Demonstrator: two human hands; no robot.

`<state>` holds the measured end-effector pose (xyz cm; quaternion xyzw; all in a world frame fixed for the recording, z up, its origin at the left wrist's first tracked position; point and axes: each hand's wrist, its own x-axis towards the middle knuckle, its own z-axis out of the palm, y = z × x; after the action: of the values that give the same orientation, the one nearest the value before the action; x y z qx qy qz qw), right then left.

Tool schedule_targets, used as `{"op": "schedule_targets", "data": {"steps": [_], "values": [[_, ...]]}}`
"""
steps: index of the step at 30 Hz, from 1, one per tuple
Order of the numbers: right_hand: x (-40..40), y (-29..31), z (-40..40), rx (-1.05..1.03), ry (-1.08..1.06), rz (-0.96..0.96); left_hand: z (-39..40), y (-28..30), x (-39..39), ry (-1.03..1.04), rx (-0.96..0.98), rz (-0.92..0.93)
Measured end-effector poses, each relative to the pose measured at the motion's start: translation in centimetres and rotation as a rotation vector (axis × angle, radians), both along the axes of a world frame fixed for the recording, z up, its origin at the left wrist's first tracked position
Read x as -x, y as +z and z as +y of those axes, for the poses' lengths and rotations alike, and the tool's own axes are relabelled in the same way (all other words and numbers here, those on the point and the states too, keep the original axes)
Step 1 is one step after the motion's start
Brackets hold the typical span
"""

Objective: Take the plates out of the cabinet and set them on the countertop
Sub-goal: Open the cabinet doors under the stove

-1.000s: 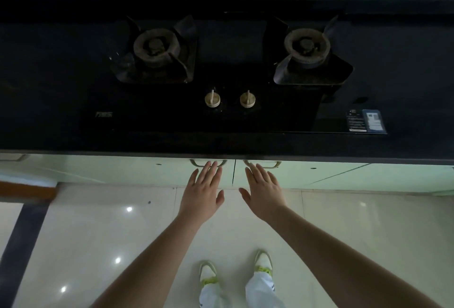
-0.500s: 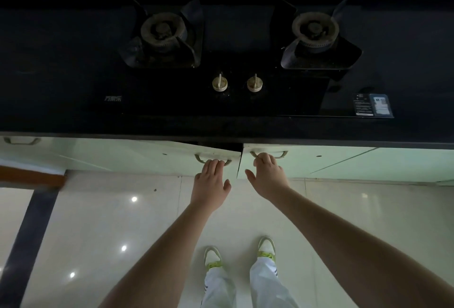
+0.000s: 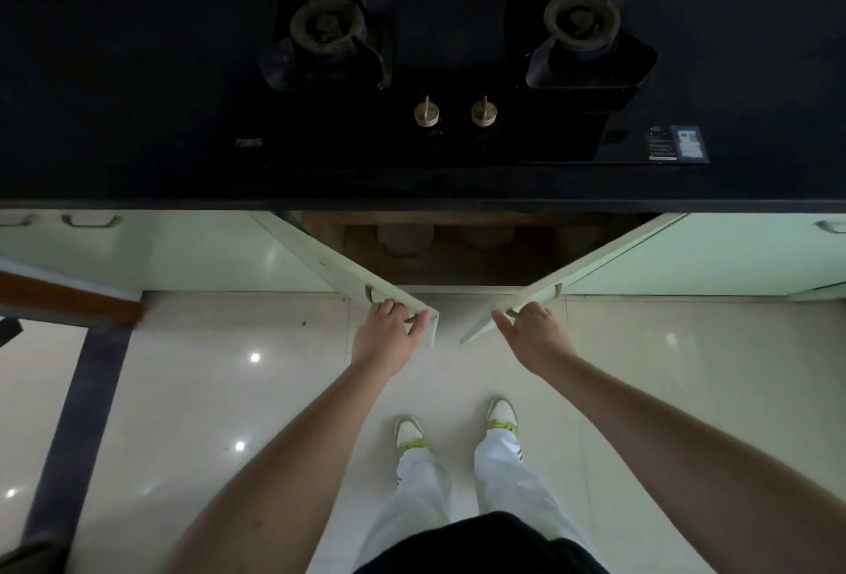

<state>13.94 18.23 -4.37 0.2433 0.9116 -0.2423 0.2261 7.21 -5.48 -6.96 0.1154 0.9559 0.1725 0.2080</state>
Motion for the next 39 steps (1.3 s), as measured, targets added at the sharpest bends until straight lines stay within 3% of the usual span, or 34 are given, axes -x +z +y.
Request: {"op": "schedule_targets", "data": {"steps": [4, 8, 10, 15, 18, 20, 22, 26, 39], "values": [[-4.0, 0.7, 0.6, -0.111, 0.075, -0.126, -2.7, 0.3, -2.0, 0.03, -0.009, -0.061], [-7.6, 0.5, 1.2, -0.162, -0.111, -0.109, -4.8, 0.8, -3.1, 0.071, 0.038, -0.1], [-9.1, 0.4, 1.7, -0.2, -0.094, -0.113, -5.1, 1.3, -3.8, 0.102, 0.071, -0.118], [-11.2, 1.3, 2.8, -0.356, -0.164, 0.086, -4.8, 2.9, -6.1, 0.225, 0.047, 0.06], [-11.5, 1.6, 3.8, -0.42, 0.147, 0.193, -3.8, 3.6, -5.8, -0.035, 0.188, 0.194], [-11.6, 1.3, 4.5, -0.403, 0.357, 0.151, -3.0, 3.8, -5.3, -0.289, 0.297, 0.155], [-11.8, 0.7, 5.4, -0.392, 0.483, 0.028, -2.4, 3.6, -5.5, -0.411, 0.374, 0.083], [-13.4, 0.3, 7.5, -0.41, 0.575, -0.076, -2.7, 3.8, -6.7, -0.39, 0.455, 0.08], [-17.9, 2.0, 14.4, -0.431, 0.425, -0.154, -5.9, 3.2, -10.6, -0.273, 0.488, 0.088]]}}
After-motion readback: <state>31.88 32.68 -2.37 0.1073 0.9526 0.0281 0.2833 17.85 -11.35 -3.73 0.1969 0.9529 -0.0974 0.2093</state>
